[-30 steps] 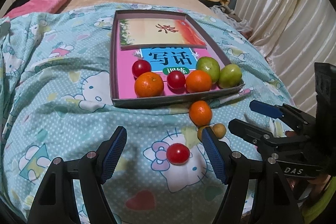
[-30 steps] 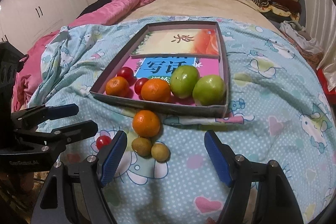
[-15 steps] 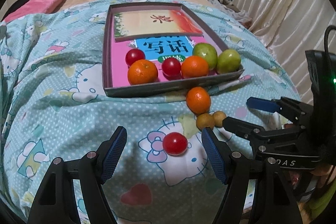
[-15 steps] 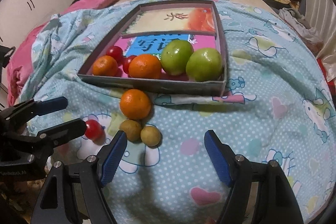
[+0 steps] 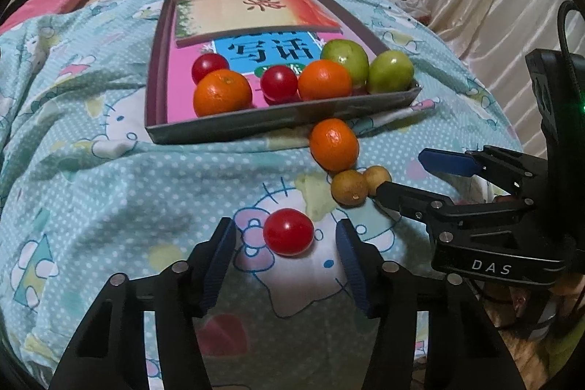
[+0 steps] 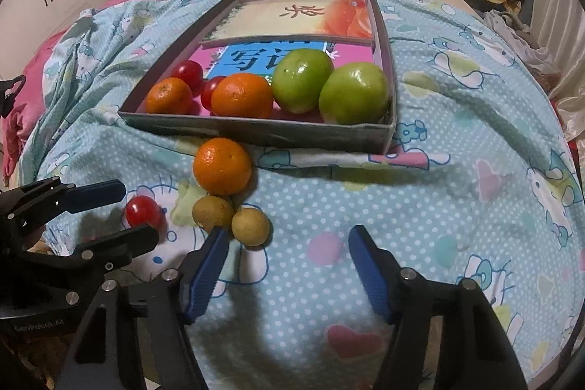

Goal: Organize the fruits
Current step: 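Move both open grippers down toward the red tomato and small brown fruits, then grasp the red cherry tomato with the left gripper while the right grasps a small brown fruit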

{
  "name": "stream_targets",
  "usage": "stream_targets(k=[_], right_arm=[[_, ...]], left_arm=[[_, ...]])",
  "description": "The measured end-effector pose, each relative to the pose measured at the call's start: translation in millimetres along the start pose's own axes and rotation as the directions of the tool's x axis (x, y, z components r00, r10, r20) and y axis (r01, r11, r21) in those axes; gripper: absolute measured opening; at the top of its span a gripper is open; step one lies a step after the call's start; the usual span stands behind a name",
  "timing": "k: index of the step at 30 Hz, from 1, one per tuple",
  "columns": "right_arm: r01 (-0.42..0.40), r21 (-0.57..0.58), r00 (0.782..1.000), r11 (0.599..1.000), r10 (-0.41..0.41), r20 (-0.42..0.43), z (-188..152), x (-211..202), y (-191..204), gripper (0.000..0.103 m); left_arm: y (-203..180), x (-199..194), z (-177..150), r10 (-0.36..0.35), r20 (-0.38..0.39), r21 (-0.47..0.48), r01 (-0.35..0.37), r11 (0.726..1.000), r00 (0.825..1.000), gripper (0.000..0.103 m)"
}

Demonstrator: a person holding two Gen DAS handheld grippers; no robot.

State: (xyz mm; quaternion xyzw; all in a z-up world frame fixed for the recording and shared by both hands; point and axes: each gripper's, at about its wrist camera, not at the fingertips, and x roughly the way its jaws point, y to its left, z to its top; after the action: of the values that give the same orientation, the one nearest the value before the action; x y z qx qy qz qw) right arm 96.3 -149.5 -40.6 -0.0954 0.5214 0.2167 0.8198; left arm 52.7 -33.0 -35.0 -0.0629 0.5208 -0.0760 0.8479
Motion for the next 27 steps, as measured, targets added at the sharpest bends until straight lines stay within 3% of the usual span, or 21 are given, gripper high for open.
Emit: stream_targets(k=[27], right_arm=[[-0.019,-0.069,1.0,0.997,0.019,-0.001,4.6,12.0,11.8,0.044]], left_arm=[[-1.6,7.8,0.3,-0.027,-0.016,0.011,0.027,1.0,1.0,0.046]])
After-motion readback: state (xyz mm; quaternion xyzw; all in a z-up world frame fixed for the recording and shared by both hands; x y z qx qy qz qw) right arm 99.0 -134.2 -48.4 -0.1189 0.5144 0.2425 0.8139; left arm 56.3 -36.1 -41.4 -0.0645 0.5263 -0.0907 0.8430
